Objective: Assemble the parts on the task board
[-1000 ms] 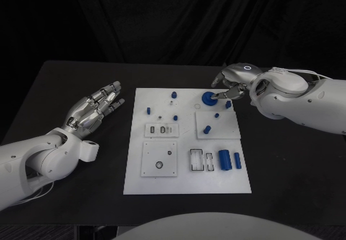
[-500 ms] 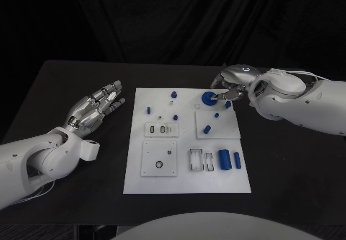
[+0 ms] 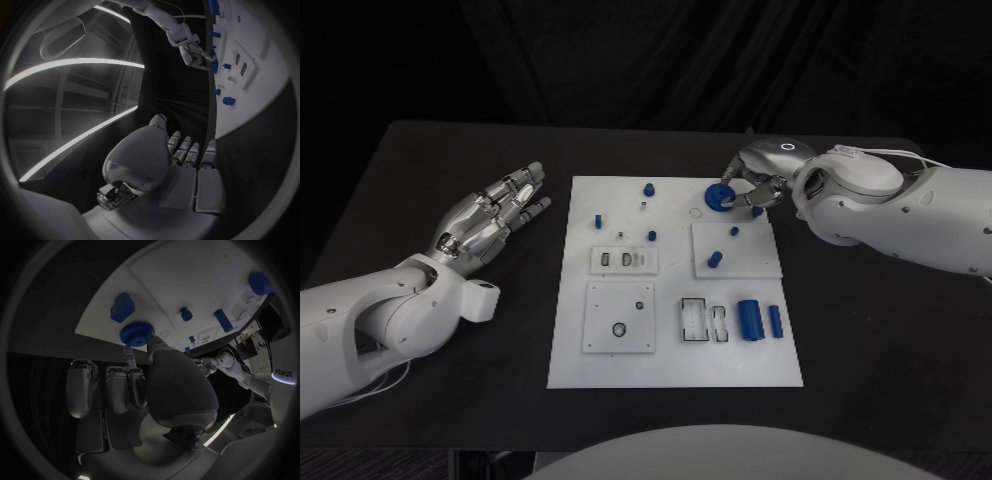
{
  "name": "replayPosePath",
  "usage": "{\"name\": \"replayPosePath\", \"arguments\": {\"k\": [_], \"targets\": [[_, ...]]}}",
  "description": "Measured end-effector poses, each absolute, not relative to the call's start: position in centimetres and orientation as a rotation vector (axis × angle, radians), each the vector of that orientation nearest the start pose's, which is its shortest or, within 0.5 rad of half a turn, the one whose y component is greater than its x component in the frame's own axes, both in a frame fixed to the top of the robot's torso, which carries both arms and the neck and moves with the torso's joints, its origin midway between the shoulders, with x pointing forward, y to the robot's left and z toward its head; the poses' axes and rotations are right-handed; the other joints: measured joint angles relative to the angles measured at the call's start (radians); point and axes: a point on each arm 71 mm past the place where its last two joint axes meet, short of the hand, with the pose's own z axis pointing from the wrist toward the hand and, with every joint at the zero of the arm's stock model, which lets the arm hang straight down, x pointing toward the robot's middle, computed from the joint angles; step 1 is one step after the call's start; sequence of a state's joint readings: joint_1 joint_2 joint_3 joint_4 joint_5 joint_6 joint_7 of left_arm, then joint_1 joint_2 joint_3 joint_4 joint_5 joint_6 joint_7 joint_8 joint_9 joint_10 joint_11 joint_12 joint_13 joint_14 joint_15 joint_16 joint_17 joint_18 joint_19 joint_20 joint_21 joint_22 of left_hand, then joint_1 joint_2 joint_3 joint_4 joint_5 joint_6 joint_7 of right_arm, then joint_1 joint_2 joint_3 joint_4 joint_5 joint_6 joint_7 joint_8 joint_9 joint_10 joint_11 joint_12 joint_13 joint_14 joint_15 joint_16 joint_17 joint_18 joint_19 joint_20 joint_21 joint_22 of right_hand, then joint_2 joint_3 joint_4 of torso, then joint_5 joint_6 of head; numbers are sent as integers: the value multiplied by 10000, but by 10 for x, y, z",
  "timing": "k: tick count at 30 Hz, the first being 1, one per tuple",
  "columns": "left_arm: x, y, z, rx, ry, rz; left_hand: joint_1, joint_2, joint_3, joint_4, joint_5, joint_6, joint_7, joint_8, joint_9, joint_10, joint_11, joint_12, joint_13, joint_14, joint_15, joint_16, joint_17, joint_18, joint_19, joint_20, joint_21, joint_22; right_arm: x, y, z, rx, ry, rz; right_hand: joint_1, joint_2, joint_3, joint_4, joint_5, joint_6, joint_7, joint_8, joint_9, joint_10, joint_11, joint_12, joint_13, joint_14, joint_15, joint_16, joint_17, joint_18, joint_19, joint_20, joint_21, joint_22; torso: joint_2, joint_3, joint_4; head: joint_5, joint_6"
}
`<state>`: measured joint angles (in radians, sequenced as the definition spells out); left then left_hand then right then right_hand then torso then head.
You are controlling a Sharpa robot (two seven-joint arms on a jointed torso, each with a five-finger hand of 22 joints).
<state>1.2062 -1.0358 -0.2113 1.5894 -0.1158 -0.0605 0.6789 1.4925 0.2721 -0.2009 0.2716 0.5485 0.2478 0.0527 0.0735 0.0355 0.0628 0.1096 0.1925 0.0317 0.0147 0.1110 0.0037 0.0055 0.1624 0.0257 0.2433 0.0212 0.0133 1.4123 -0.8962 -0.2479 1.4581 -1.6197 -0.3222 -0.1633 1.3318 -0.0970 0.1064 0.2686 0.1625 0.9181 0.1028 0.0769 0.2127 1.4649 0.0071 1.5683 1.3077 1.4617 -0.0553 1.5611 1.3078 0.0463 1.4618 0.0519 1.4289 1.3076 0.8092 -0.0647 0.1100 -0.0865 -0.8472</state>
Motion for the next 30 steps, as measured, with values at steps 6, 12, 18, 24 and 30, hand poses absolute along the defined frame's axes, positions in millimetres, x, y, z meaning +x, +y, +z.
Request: {"name": "replayPosePath", "arguments": {"k": [6, 12, 18, 24, 30], "targets": [[440, 272, -208, -8849, 14210, -17256, 0, 0, 3, -3, 0, -11, 10, 0, 0, 0, 0, -12, -4, 0, 0, 0, 0, -1, 0, 0, 0, 0, 507, -252, -159, -3379, 16123, 3209, 190, 56, 59, -151, 502, 392, 2, 161, 137, 0, 0, 0, 0, 0, 0, 0, 0, 0, 35, 36, 0, -1, 2, 2, -1, 0, 0], [440, 272, -209, -8848, 14224, -17277, 38, 38, 60, -60, 0, 42, 140, 0, 2, -19, -19, -40, -9, 0, 0, 0, 0, 0, 28, 29, 0, 0, 508, -250, -159, -3366, 16121, 3215, 425, 52, 146, -423, 1398, 757, -31, 341, 329, 0, 1, 0, -1, 0, 1, 0, -1, 1, 35, 36, 0, -1, 2, 3, -1, 6, -5], [440, 272, -209, -8849, 14235, -17304, 38, 38, 70, -70, 0, 181, 282, 0, 21, -41, -41, -40, -9, 0, 0, 0, 0, 0, 37, 38, 0, 0, 508, -249, -158, -3348, 16106, 3228, 822, 0, 249, -748, 2317, 876, 17, 478, 397, 0, 1, 0, -1, -1, 1, 0, -1, 2, 35, 36, -42, -2, 1, 3, -1, 4, 11], [440, 272, -209, -8849, 14244, -17326, 38, 38, 70, -70, 0, 182, 282, 0, 21, -41, -41, -40, -9, 0, 0, 0, 0, 0, 37, 37, 0, 0, 507, -248, -157, -3472, 16035, 3209, 1029, 27, 180, -817, 3134, 932, 76, 478, 389, -1, 1, 0, -1, -1, 1, -1, -2, 2, 35, 35, -42, -2, 2, 2, -1, -12, 37], [440, 272, -209, -8848, 14253, -17349, 38, 38, 70, -70, 0, 183, 282, 0, 21, -41, -41, -40, -9, 0, -1, 0, 0, 0, 37, 37, 0, 0, 503, -248, -158, -3622, 15895, 3235, 1080, -1, 537, -1229, 4297, 850, 1, 477, -1432, 0, 1, 0, -2, 38, -38, -1, -2, 3, 35, 35, -29, -3, 2, -1, -2, 32, 61]]}}
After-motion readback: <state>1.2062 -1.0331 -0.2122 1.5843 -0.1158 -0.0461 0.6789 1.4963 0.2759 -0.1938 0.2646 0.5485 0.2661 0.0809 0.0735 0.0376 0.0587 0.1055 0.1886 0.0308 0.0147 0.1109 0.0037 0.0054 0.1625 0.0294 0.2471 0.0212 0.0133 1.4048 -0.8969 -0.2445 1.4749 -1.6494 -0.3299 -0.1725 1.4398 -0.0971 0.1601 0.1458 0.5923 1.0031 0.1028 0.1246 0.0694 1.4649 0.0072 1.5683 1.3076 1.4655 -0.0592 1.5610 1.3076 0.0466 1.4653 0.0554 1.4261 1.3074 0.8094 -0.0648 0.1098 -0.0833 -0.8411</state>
